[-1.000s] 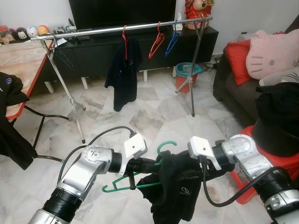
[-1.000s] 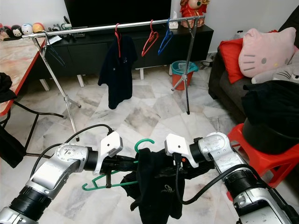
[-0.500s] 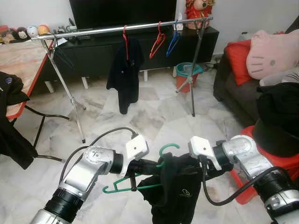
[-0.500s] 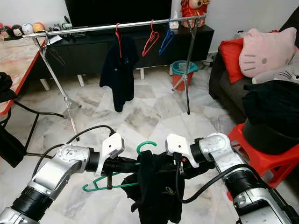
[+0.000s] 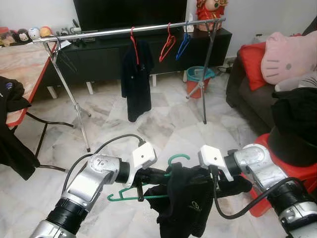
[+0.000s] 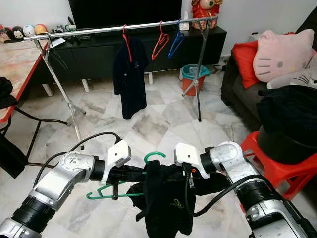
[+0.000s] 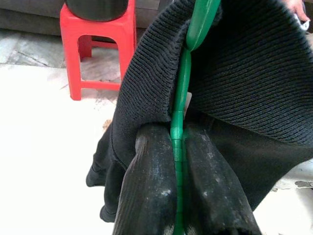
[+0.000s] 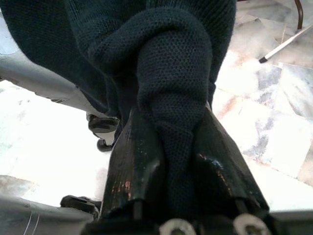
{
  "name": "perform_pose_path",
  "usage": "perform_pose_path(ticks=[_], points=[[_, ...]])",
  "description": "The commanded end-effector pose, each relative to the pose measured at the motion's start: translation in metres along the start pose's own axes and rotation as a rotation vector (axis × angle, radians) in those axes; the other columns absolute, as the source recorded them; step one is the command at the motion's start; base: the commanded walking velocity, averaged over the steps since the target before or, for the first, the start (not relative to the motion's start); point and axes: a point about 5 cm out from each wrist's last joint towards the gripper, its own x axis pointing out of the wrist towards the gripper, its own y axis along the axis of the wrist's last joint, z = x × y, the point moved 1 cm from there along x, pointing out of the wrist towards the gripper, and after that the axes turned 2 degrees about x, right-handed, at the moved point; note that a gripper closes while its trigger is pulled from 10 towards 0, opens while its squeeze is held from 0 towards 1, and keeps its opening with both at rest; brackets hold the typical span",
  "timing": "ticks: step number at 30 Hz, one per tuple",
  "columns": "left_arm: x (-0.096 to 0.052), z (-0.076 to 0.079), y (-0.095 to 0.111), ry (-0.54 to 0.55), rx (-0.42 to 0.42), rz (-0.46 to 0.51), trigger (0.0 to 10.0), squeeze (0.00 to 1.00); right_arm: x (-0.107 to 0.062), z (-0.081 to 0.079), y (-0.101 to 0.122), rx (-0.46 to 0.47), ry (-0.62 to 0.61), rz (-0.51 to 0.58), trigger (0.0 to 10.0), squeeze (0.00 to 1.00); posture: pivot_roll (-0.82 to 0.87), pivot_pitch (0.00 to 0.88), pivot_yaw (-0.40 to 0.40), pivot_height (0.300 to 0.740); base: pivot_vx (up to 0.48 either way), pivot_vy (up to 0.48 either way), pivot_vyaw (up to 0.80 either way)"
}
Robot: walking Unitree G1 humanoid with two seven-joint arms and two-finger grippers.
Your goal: Hang hanger
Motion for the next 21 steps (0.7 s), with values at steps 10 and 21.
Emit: perform_pose_path(ticks=[10, 21], points=[[0.002, -0.007, 0.019, 0.023, 0.09, 0.036, 10.0, 0.0, 0.009, -0.006, 0.003, -0.018, 0.038, 0.007, 0.0, 0.0, 0.1, 0.0, 0.02, 0.74, 0.0, 0.0, 0.0], [-0.002, -0.019, 0.016, 0.11, 0.075, 0.04, 10.0, 1.0, 0.005, -0.003, 0.001, -0.038, 0.026, -0.049, 0.0, 0.0, 0.09, 0.0, 0.005, 0.74, 0.0, 0.0, 0.0]])
